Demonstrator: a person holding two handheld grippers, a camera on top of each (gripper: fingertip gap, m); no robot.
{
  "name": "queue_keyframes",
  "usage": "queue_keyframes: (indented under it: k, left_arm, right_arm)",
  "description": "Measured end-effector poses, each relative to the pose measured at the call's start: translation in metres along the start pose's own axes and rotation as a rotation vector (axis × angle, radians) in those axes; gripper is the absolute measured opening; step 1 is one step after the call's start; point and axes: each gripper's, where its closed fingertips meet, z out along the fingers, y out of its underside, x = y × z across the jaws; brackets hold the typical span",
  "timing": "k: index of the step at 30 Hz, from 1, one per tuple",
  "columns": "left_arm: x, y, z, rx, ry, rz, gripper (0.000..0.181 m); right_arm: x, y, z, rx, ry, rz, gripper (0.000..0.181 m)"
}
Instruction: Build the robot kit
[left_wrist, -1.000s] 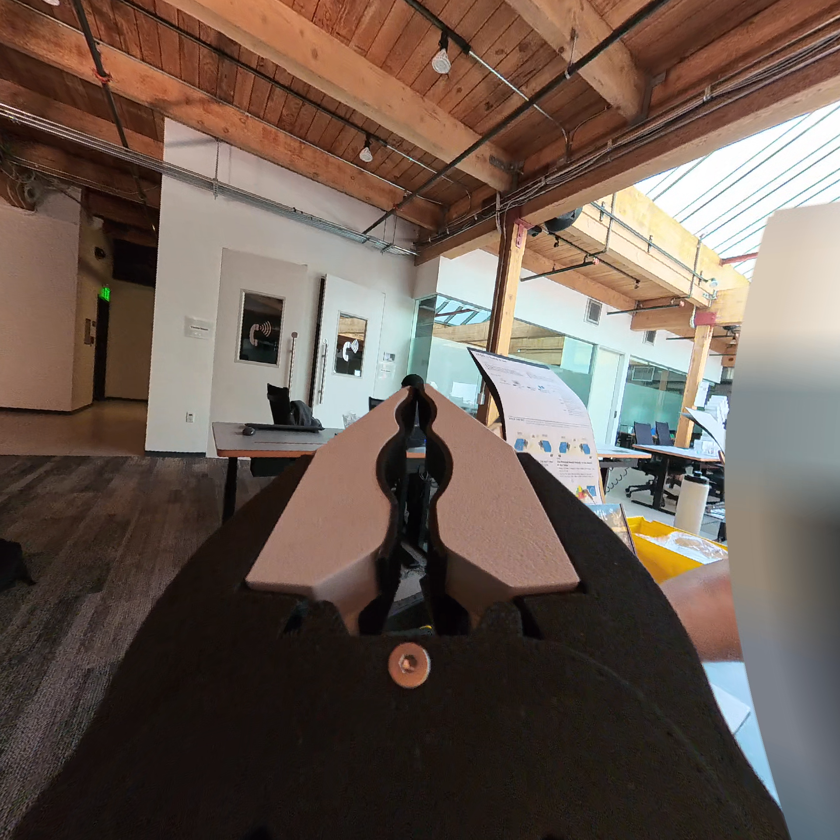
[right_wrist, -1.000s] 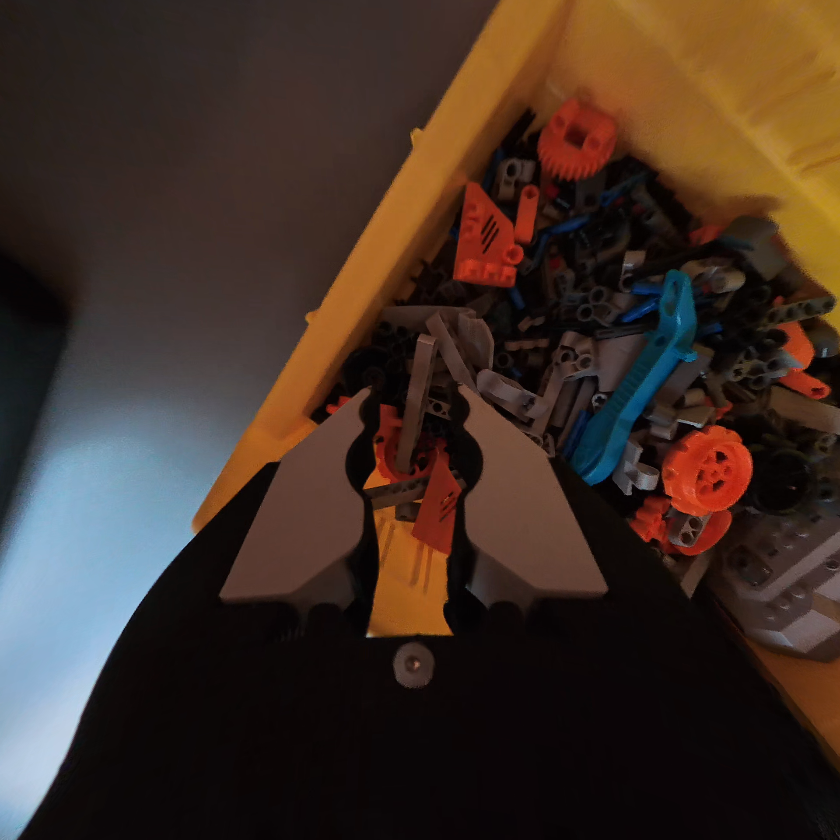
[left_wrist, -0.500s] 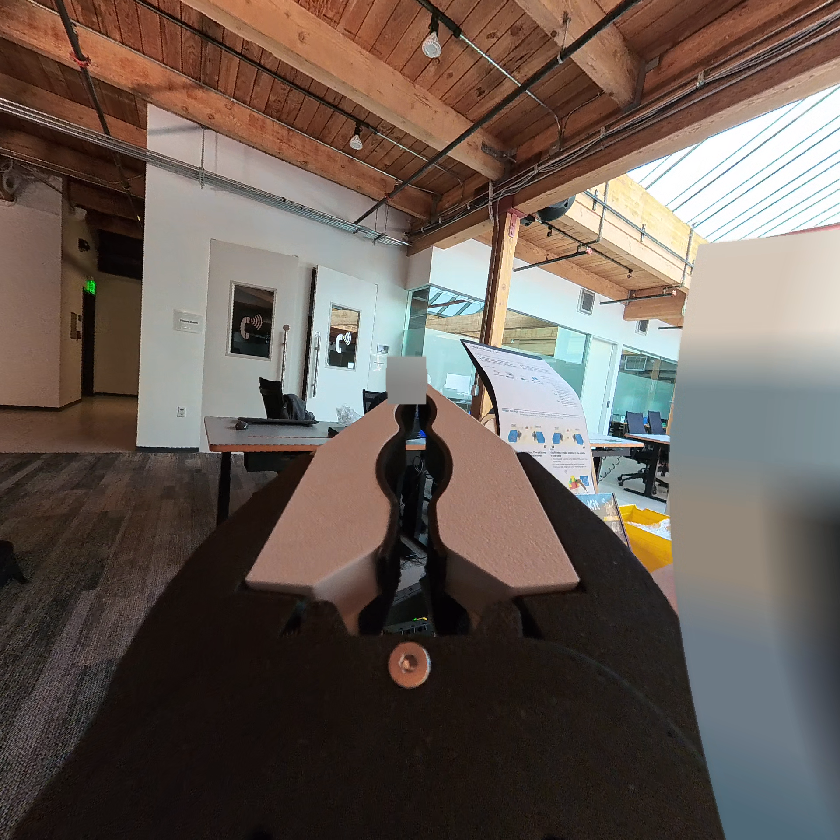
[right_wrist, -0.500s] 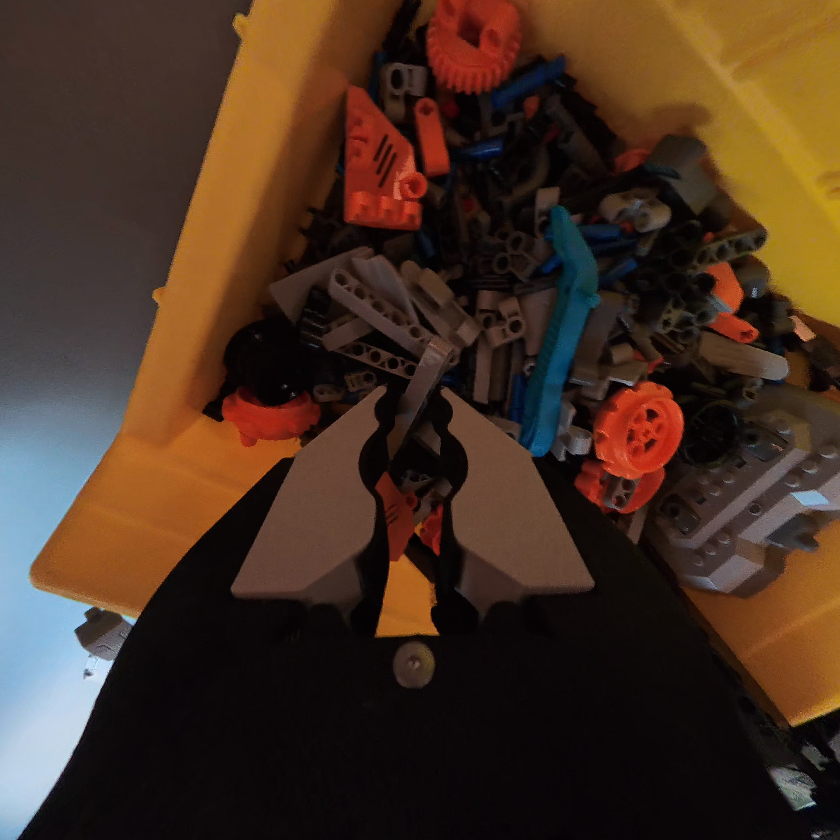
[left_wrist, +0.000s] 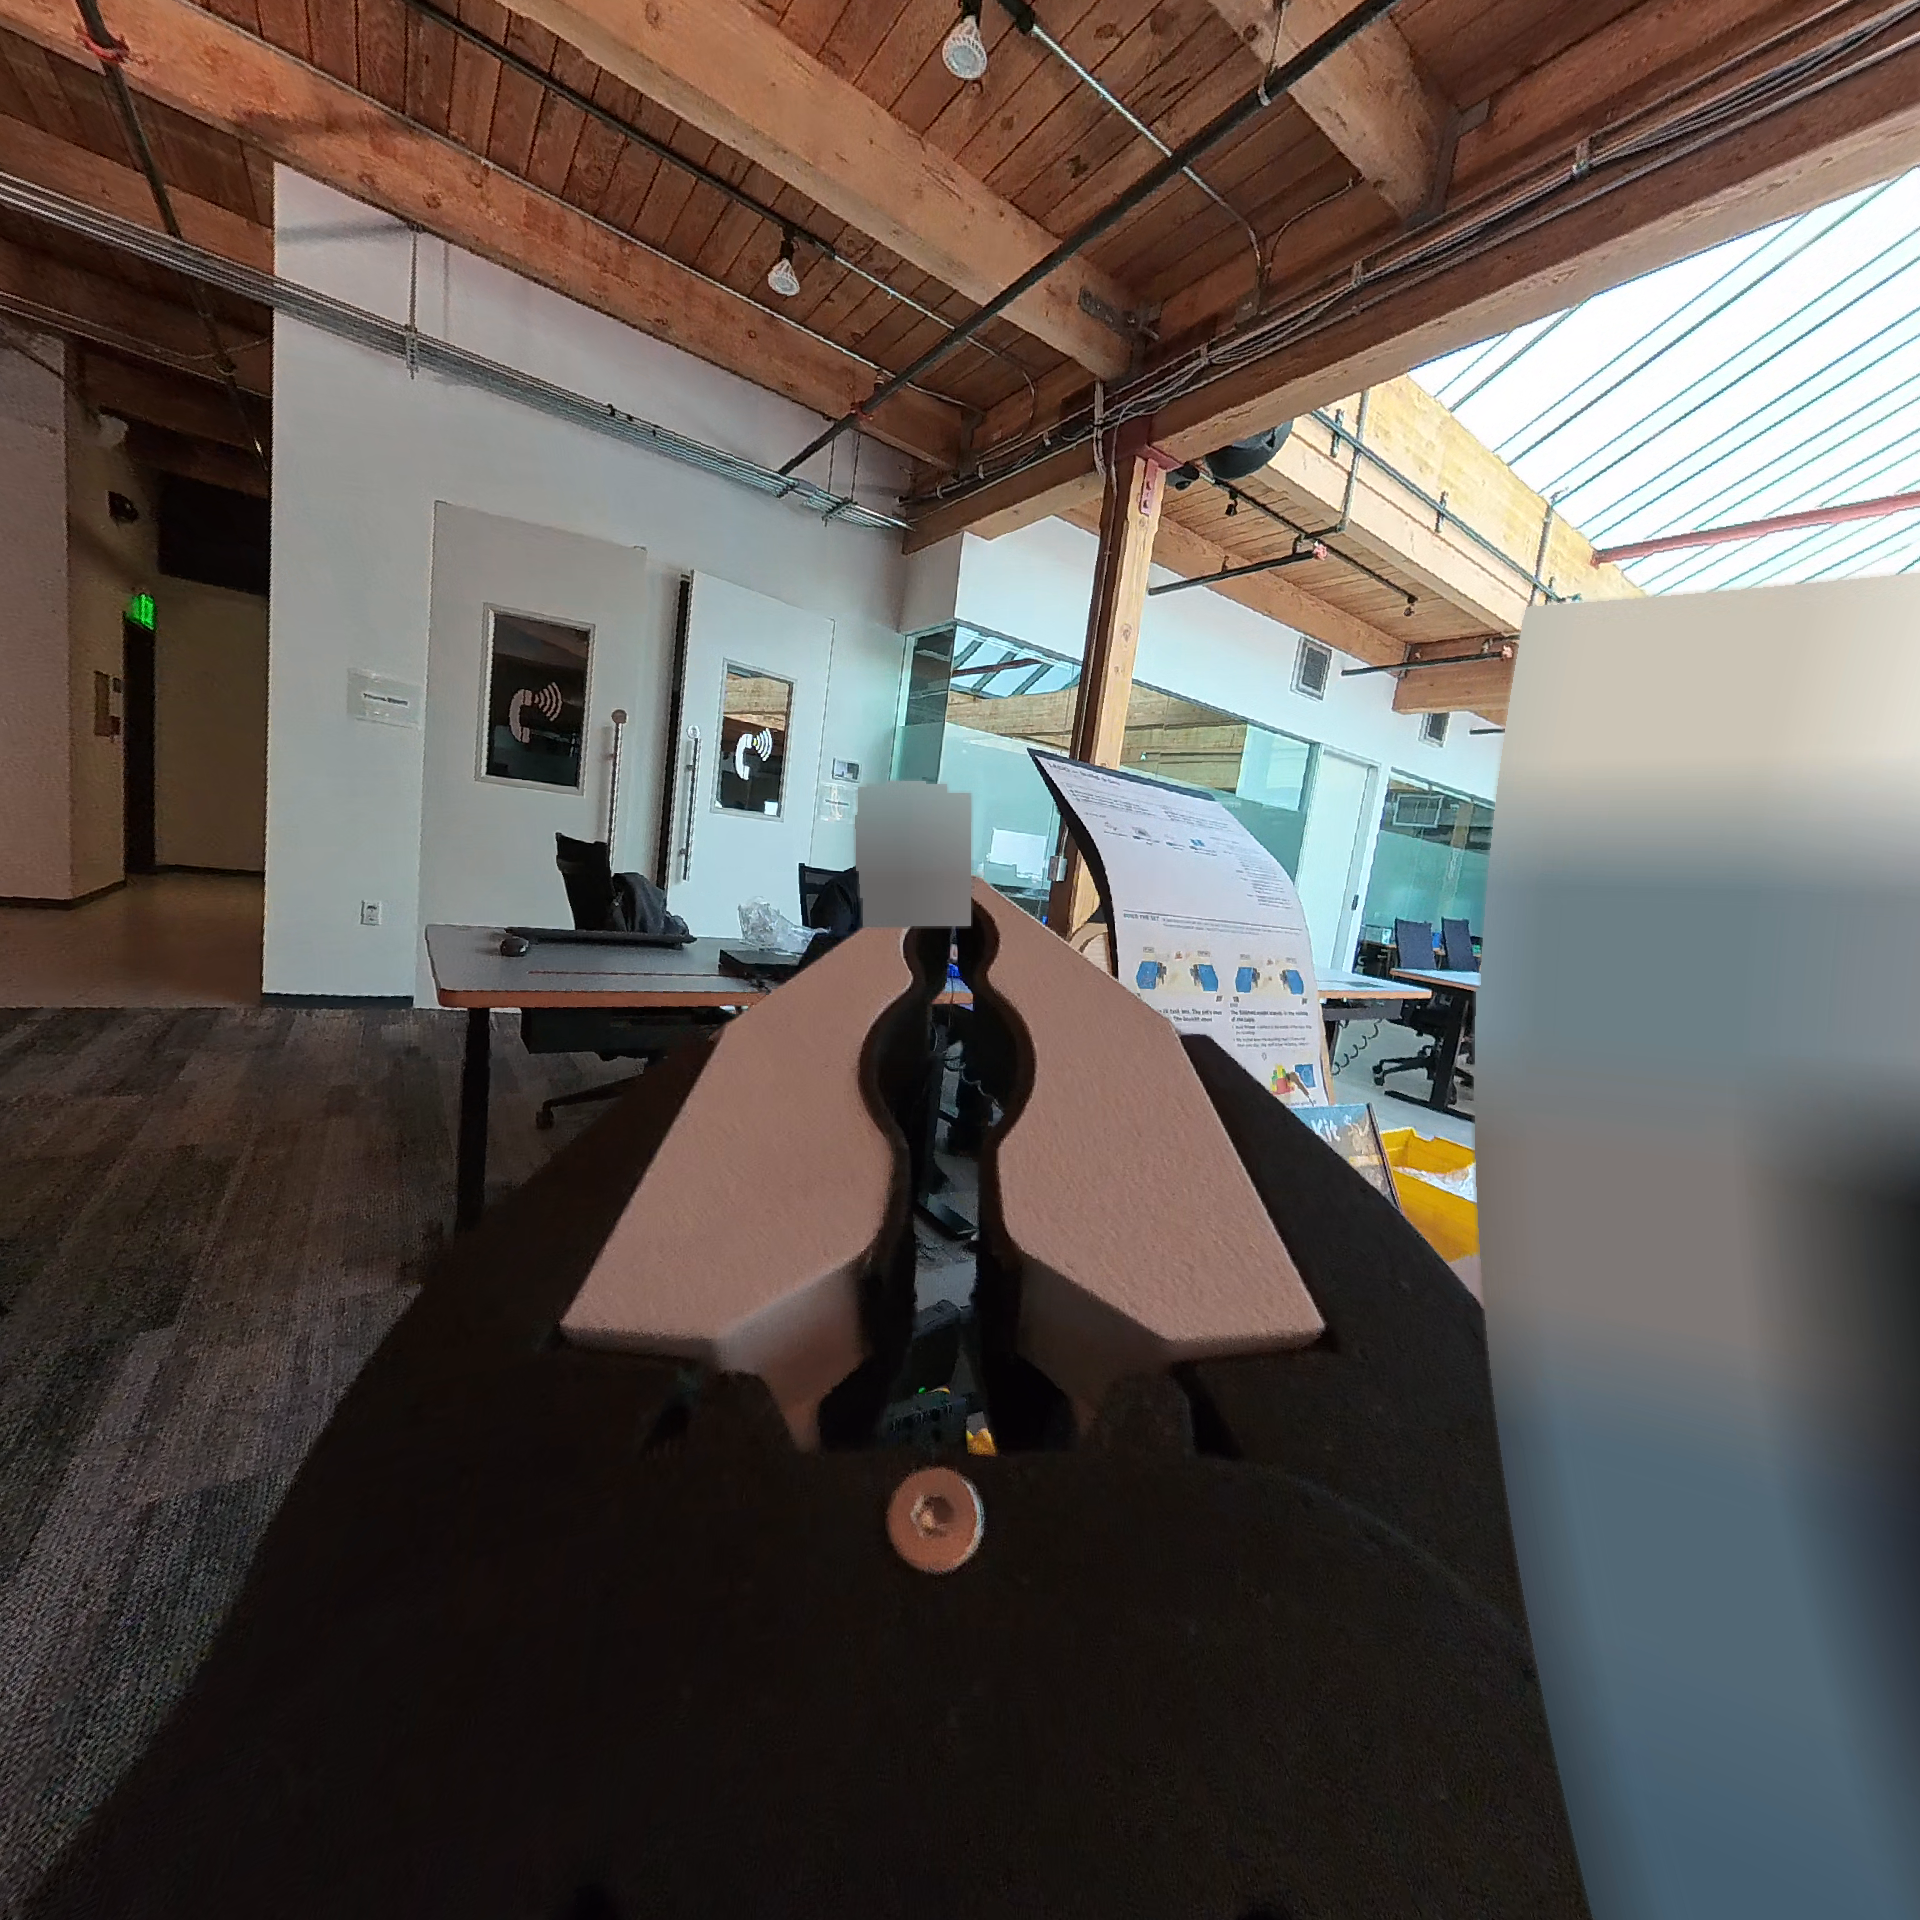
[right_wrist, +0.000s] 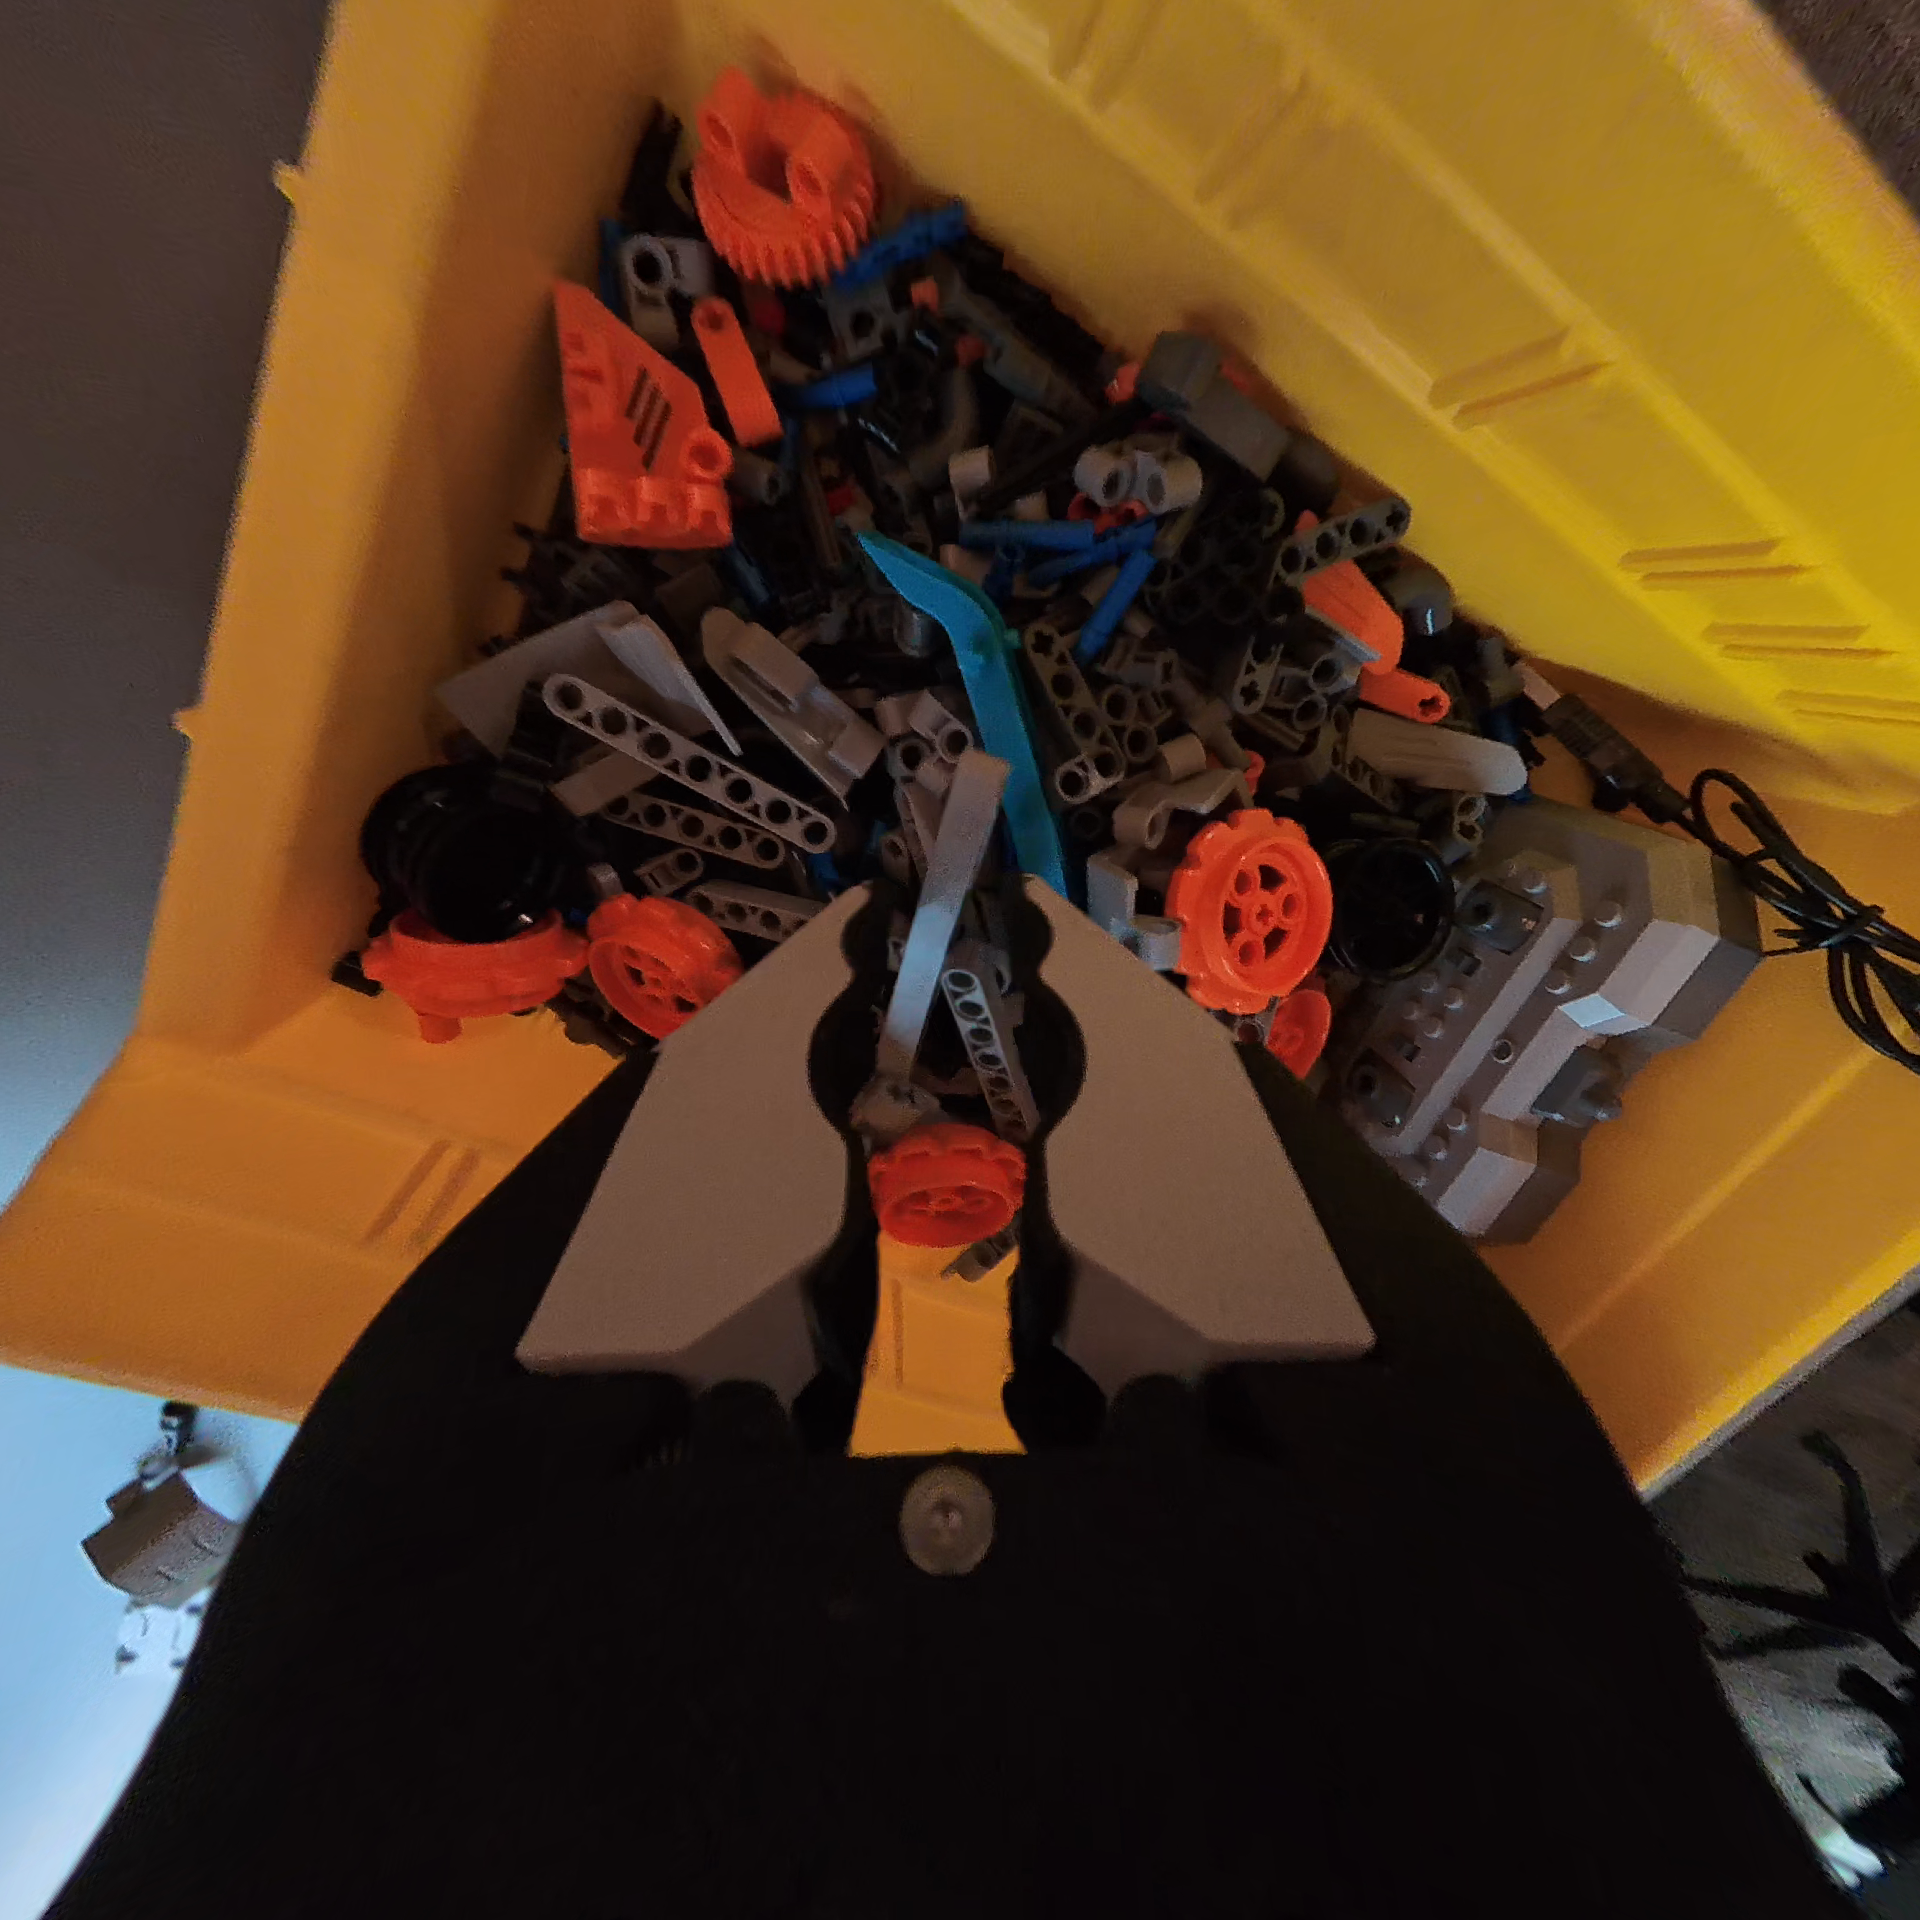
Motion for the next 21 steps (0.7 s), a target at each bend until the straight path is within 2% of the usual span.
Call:
queue_keyframes:
  k: [3, 5, 6, 10, 12, 16, 18, 21]
  left_arm:
    - [0.001, 0.001, 0.001, -0.008, 0.008, -0.001, 0.0]
    - [0.002, 0.0, 0.0, -0.004, 0.007, 0.0, 0.0]
    - [0.002, -0.001, -0.001, 0.0, 0.007, 0.0, 0.0]
    - [0.001, -0.002, -0.002, 0.005, 0.005, 0.004, 0.0]
    - [0.002, -0.002, -0.002, 0.002, 0.007, 0.002, 0.0]
    - [0.002, 0.0, -0.001, -0.002, 0.013, -0.002, 0.0]
    - [0.002, -0.001, -0.001, -0.001, 0.015, -0.003, 0.0]
    - [0.003, -0.002, -0.002, 0.004, 0.017, -0.004, 0.0]
  right_arm:
    - [-0.014, -0.009, -0.01, 0.056, -0.014, -0.043, 0.025]
    - [-0.035, -0.01, -0.013, 0.076, -0.078, -0.135, 0.022]
    - [-0.046, -0.007, -0.011, 0.063, -0.119, -0.173, 0.017]
    - [-0.067, 0.001, 0.004, -0.023, -0.22, -0.223, 0.015]
    - [-0.062, 0.002, 0.011, -0.067, -0.184, -0.257, 0.015]
    - [-0.065, 0.004, 0.018, -0.12, -0.227, -0.232, 0.015]
    - [-0.061, 0.01, 0.022, -0.165, -0.185, -0.269, 0.021]
    - [-0.062, 0.01, 0.026, -0.17, -0.168, -0.305, 0.021]
